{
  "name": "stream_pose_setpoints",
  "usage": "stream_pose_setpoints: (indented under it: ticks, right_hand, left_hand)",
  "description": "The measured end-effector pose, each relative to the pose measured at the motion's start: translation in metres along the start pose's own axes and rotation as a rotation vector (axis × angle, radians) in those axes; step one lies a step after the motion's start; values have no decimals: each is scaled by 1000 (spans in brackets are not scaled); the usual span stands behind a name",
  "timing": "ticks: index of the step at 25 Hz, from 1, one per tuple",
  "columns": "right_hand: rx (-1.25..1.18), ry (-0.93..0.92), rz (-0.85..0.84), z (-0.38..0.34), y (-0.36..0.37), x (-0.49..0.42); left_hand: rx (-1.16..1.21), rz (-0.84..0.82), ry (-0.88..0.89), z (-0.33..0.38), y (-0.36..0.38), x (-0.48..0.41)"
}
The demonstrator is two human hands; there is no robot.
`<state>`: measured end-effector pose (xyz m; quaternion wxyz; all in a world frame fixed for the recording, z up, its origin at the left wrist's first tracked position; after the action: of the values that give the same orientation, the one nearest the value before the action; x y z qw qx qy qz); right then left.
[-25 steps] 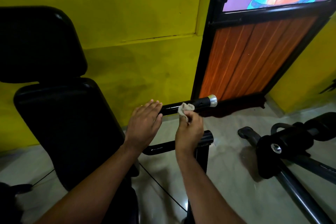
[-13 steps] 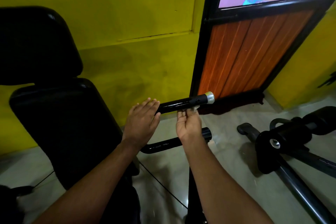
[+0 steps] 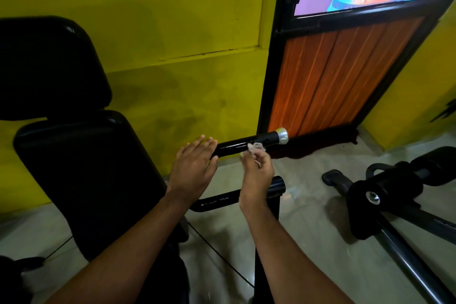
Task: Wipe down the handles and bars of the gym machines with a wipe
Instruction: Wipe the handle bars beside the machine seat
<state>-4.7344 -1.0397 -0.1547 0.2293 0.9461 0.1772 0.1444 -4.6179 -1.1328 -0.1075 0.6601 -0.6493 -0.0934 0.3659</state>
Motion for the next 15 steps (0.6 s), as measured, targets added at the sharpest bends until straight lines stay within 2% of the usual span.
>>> stream_pose_setpoints:
  ticks: [2,3,6,9,13,15]
  right_hand:
    - [374,-330,-151,-12,4,-2]
    - [476,-436,-197,-16,5,-3]
    - [558,-555,-187,-21,3,-1]
    - [669,-576,-182,-22,1,-4]
    - [986,-871,-368,-36,-4,-12]
    - [1089,-925,-387,-45,0,-17]
  left_hand:
    - [4,-3,-2,1,1,-1]
    - [1,-8,-4,1,1,-1]
    - [-3,-9,-17,3,1,-1]
    - [-13,-11,-10,1,1,0]
    - [-27,-29,-13,3,4,-1]
    - [-36,-37,-18,5,5,-2]
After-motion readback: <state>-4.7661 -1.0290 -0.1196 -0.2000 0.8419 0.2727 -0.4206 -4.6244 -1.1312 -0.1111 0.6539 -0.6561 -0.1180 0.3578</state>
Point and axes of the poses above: each hand's wrist, its own x-axis away from the middle knuckle, its own y-axis out of the palm, z = x × y, the point moved 4 cm from there along -x, towards the middle knuckle, and after that the axes turned 3 degrees about -x, right-handed, at the moved point
